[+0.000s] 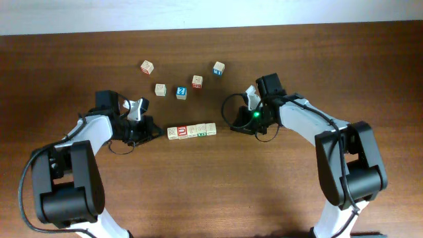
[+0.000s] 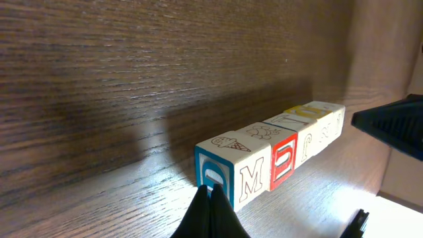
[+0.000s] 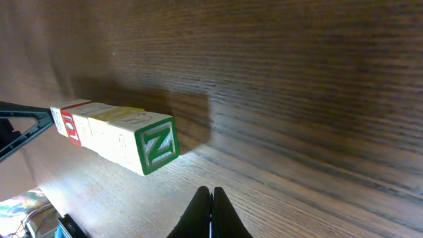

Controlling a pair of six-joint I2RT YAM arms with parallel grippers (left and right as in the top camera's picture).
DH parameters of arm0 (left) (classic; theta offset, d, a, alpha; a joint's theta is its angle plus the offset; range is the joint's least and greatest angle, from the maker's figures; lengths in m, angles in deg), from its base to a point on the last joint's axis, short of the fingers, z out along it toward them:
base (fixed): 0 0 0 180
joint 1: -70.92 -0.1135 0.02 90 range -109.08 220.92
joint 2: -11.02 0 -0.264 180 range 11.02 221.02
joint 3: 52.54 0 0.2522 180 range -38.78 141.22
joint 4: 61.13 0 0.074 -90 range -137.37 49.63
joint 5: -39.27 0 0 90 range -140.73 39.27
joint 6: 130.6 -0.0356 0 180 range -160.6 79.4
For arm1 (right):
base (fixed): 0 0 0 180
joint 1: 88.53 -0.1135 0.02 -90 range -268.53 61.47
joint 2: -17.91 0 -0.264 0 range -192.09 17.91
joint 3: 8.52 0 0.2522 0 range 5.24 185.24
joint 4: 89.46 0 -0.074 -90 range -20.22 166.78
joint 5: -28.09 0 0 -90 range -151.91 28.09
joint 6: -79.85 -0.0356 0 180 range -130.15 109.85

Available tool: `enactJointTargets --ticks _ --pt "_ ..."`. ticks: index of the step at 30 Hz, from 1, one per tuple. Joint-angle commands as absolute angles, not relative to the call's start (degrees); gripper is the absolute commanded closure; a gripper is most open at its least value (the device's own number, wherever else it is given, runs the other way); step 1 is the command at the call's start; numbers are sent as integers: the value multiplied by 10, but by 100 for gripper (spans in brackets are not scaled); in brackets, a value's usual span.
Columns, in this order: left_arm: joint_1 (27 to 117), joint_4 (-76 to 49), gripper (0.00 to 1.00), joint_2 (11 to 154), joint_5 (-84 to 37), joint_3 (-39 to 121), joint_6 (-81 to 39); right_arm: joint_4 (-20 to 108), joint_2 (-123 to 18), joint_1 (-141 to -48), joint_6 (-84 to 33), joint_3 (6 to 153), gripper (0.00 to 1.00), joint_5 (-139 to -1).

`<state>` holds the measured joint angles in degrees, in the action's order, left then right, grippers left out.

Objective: Rotate 5 blocks

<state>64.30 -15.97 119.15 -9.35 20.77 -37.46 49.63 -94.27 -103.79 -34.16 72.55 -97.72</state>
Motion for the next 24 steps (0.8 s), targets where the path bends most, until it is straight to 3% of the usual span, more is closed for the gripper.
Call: enactJointTargets --ticks 1,24 --pt "640 -163 100 1189 -87 203 -356 498 -947 -1043 -347 720 96 -972" --pt "668 -170 100 1189 -135 202 -325 524 -948 -1077 -347 720 96 -963"
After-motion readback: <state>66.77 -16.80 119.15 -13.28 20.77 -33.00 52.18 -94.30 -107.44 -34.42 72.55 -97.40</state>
